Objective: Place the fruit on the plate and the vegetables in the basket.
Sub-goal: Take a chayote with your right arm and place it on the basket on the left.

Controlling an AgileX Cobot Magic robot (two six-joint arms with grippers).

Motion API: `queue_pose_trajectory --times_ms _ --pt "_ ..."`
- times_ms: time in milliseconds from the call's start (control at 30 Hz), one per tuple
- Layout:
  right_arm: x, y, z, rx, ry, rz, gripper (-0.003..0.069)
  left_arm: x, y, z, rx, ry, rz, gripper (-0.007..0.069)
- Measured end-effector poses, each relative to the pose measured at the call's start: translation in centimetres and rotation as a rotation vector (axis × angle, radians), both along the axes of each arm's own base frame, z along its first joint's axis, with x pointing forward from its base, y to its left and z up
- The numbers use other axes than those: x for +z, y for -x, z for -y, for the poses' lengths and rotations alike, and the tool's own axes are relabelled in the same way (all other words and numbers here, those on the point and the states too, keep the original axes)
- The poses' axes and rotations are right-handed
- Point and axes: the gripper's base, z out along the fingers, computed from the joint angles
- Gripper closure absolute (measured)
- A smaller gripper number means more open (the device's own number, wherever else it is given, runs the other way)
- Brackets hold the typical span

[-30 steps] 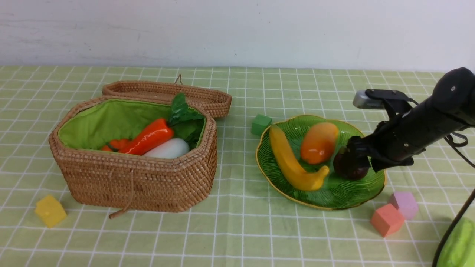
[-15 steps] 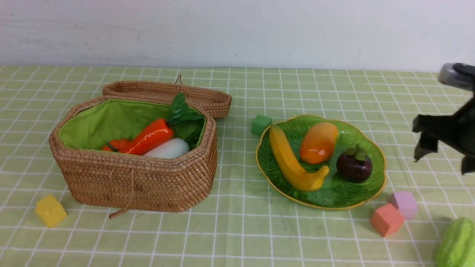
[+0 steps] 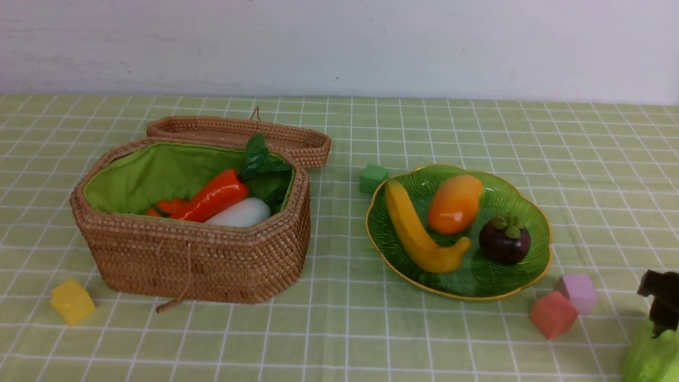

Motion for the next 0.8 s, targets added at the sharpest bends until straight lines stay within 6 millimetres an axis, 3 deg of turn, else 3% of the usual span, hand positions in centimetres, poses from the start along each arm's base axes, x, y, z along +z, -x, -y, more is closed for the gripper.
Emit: queue_pose_trajectory --times_ms 33,233,367,433,600,800 --pt "-0.1 -0.1 0.0 -0.002 -0.003 0.0 0.0056 0.0 0.0 0.0 0.0 0.0 0.0 0.0387" --pt "-5.4 -1.9 -0.7 -0.048 -0.085 -0.092 0.0104 0.0 0.0 0.0 0.0 0.0 0.0 0.0387" --pt "-5.6 -2.2 -0.9 -0.064 -0.106 -0.091 0.0202 0.0 0.0 0.0 0.0 -0.001 0.0 0.0387" --pt "-5.5 -2.2 -0.8 -0.064 -0.106 -0.088 0.0204 0.0 0.0 0.0 0.0 -0.001 0.0 0.0387" --pt "-3.6 -1.8 -0.8 -0.056 -0.108 -0.01 0.0203 0.0 0.0 0.0 0.0 -0.002 0.0 0.0387" --pt "4.7 -2.5 -1.7 0.033 -0.155 0.474 0.0203 0.0 0.0 0.0 0.0 -0.002 0.0 0.0387"
